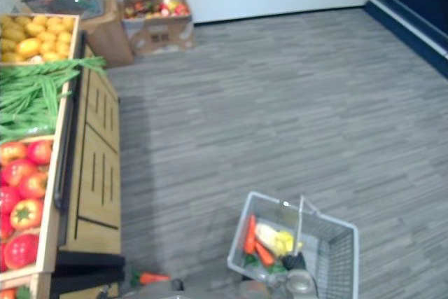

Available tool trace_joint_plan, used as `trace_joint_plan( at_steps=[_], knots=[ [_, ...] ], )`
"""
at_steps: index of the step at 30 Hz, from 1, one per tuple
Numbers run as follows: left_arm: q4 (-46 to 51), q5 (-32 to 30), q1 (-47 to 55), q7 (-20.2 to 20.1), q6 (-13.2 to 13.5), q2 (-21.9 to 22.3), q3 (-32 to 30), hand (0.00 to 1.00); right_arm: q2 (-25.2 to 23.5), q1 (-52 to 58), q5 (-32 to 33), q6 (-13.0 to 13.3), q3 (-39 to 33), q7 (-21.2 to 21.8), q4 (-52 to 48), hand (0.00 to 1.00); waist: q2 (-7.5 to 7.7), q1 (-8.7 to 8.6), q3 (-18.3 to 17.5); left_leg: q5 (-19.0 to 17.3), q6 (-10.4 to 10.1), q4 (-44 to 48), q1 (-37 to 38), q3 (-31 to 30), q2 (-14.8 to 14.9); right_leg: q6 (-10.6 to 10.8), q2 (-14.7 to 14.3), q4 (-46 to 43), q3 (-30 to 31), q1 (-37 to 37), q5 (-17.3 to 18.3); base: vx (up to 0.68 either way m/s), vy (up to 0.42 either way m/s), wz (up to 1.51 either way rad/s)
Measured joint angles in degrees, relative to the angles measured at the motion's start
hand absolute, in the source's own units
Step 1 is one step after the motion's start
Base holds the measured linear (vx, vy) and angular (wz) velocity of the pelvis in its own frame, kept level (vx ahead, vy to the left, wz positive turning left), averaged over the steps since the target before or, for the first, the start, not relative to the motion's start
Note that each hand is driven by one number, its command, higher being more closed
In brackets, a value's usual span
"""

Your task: Pick vegetable in the basket

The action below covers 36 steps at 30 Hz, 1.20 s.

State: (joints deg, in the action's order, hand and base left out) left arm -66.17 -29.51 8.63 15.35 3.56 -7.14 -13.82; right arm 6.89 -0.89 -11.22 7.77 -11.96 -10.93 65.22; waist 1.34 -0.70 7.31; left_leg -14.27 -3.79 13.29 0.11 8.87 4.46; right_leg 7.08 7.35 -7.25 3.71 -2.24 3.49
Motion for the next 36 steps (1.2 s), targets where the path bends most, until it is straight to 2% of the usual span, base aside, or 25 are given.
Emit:
trace_joint_plan(
  at_steps=[2, 3, 4, 6, 8, 9, 10, 12, 13, 14, 15, 16, 18, 22, 24, 27, 29, 36],
  knots=[
    [0.2, 0.0, 0.0, -0.1, 0.0, 0.1, 0.1, 0.00, 0.0, -0.1, 0.0, 0.1, -1.5, -0.1, -0.4, 1.00, -0.53, 0.80, 0.2, 0.2, 0.3, -1.3, 2.9, 0.1, 0.2, -0.5, -0.8, -11.9, 0.1, -5.0, 0.7, 0.07, 0.027, -0.47],
    [0.3, 0.0, 0.0, -0.1, 0.0, -0.4, 0.3, 0.00, -0.1, 0.0, 0.0, 0.2, -2.6, -0.1, -0.8, 1.00, -0.06, 0.60, 0.5, 0.2, 0.3, -1.6, 4.3, 0.0, -0.2, -0.7, -0.1, -19.4, 0.0, -7.6, 1.1, 0.04, 0.031, -0.20],
    [0.4, 0.0, 0.0, -0.1, 0.0, -0.6, 0.5, 0.00, -0.3, 0.2, 0.1, 0.2, -3.2, -0.1, -0.9, 1.00, 0.09, 0.36, 0.6, 0.2, 0.3, -1.7, 5.0, -0.2, -0.6, -0.7, 0.4, -22.4, 0.0, -8.6, 1.1, 0.06, 0.021, 0.13],
    [0.7, 0.0, 0.0, -0.1, 0.0, -1.4, 0.6, 0.00, -0.8, 1.4, 0.1, 0.2, -3.4, -0.1, -1.3, 1.00, 0.78, -0.53, 0.2, -0.6, 1.7, -2.7, 6.5, -1.4, -0.9, -1.5, 1.6, -25.5, -1.2, -9.6, 4.5, 0.10, 0.015, 0.31],
    [0.9, -0.1, -0.3, -0.1, 0.0, -2.2, 0.5, 0.00, -1.3, 1.0, 0.0, 0.4, -3.2, -0.1, -1.3, 1.00, 1.34, -0.54, 0.2, -0.6, 1.6, -3.6, 6.5, -2.3, -0.5, -1.7, 1.3, -21.8, -2.4, -9.9, 5.4, 0.09, -0.061, 0.23],
    [0.8, -0.1, -0.4, -0.1, -0.1, -2.6, 0.4, 0.00, -1.4, 0.7, 0.0, 0.5, -2.8, 0.1, -1.3, 1.00, 1.50, -0.53, 0.2, -0.7, 1.6, -3.7, 5.9, -3.2, 0.0, -1.5, 0.7, -16.4, -3.0, -10.1, 4.9, 0.13, -0.186, 0.26],
    [0.8, -0.2, -0.3, -0.1, -0.3, -2.8, 0.4, 0.00, -1.5, 0.8, 0.0, 0.4, -2.2, 0.2, -1.3, 1.00, 2.51, -0.53, -0.2, -1.1, 0.9, -3.6, 5.5, -3.9, 0.0, 0.1, 0.6, -10.1, -3.2, -9.2, 2.4, 0.13, -0.195, 0.25],
    [0.6, -0.3, -0.4, -0.1, -0.4, -1.8, 0.0, 0.00, -1.2, 0.7, 0.0, 0.2, -2.3, 0.2, -1.2, 1.00, 1.32, -0.42, -0.5, -1.1, 0.1, -3.7, 5.0, -5.1, 1.5, 0.3, -0.9, -8.9, -3.6, -8.2, 2.7, 0.12, -0.164, 0.19],
    [0.4, -0.4, -0.4, -0.1, -0.4, -0.4, 0.0, 0.00, -0.9, 0.6, 0.0, 0.2, -2.3, 0.1, -1.3, 1.00, 0.29, -0.52, -0.5, -0.7, -0.7, -4.1, 5.1, -6.0, 2.5, -0.5, -1.6, -8.7, -4.5, -7.9, 3.2, 0.08, -0.143, 0.13],
    [0.3, -0.4, -0.4, -0.1, -0.4, -0.2, 0.0, 0.00, -0.9, 0.6, 0.0, 0.2, -2.4, 0.1, -1.3, 1.00, 0.12, -0.59, -0.6, -0.6, -0.8, -4.2, 5.1, -6.4, 2.7, -0.6, -1.7, -8.6, -4.9, -7.7, 3.3, 0.09, -0.174, 0.30],
    [0.2, -0.4, -0.4, -0.1, -0.4, 0.5, 0.1, 0.00, -0.8, 0.6, 0.0, 0.0, -2.6, 0.1, -1.2, 1.00, -0.28, -0.78, -0.8, 0.1, -1.8, -4.2, 5.1, -7.8, 3.3, -0.8, -2.0, -7.7, -6.3, -6.5, 3.4, 0.10, -0.185, 0.40],
    [0.5, -0.4, -0.4, -0.1, -0.4, 0.8, 0.1, 0.00, -0.8, 1.1, 0.0, -0.2, -2.9, 0.1, -0.5, 1.00, -0.37, -0.66, -1.1, 0.7, -2.6, -4.2, 5.2, -8.3, 4.0, -0.9, -2.6, -6.3, -7.3, -5.1, 3.4, 0.08, -0.150, 0.40],
    [0.6, -0.4, -0.3, -0.1, -0.4, 0.8, 0.0, 0.00, -0.8, 1.1, 0.0, -0.2, -2.9, 0.1, 0.3, 1.00, -0.59, -0.57, -1.3, 0.8, -2.7, -4.0, 4.9, -9.1, 4.8, -1.2, -3.1, -4.4, -9.0, -3.4, 3.3, 0.04, -0.095, 0.34],
    [1.0, -0.3, 0.0, 0.1, -0.4, 0.7, -0.1, 0.00, -1.3, 2.2, 0.1, -0.1, -2.4, 0.2, 1.1, 1.00, -0.23, -0.34, -2.9, 1.0, -3.2, -0.4, 1.9, -11.4, 5.1, -2.2, -3.6, -0.7, -11.9, -1.2, 2.0, 0.02, -0.048, 0.42],
    [1.2, 0.8, 0.0, 0.1, -0.4, 0.8, -0.1, 0.00, -1.3, 2.6, 0.1, -0.1, -2.1, 0.2, 1.3, 1.00, -0.24, -0.24, -2.9, 1.0, -3.2, 4.4, -0.2, -11.2, 5.1, -2.5, -3.4, 1.2, -14.1, 1.4, 1.5, -0.01, -0.029, 0.46],
    [1.2, 3.0, 0.0, 0.0, -0.4, 1.3, -0.1, 0.00, -1.3, 3.5, 0.1, 0.0, -2.4, 0.3, 1.4, 1.00, -0.45, -0.37, -2.9, 2.0, -4.0, 6.0, -0.9, -9.3, 5.2, -2.5, -2.7, 1.5, -16.3, 3.3, 1.5, -0.05, -0.010, 0.41],
    [0.8, 4.8, 0.0, 0.0, -0.5, 1.7, -0.6, 0.00, -1.2, 4.2, 0.7, 0.0, -3.8, 0.6, 1.4, 1.00, -0.42, -0.61, -3.0, 4.3, -3.8, 2.8, 0.0, -4.4, 5.1, -2.4, -1.3, 1.7, -18.0, 3.6, 1.4, -0.07, 0.014, 0.40],
    [0.1, 11.2, 0.5, -0.7, -1.0, 3.0, -4.0, 0.00, -1.2, 5.0, 2.7, -0.1, -8.0, 2.3, 2.2, 1.00, -1.05, -0.78, -3.3, 8.0, -3.2, -10.3, 3.9, -3.3, 4.7, -2.6, -1.6, 4.3, -21.7, 4.0, -1.2, -0.10, 0.017, 0.27]
  ],
)
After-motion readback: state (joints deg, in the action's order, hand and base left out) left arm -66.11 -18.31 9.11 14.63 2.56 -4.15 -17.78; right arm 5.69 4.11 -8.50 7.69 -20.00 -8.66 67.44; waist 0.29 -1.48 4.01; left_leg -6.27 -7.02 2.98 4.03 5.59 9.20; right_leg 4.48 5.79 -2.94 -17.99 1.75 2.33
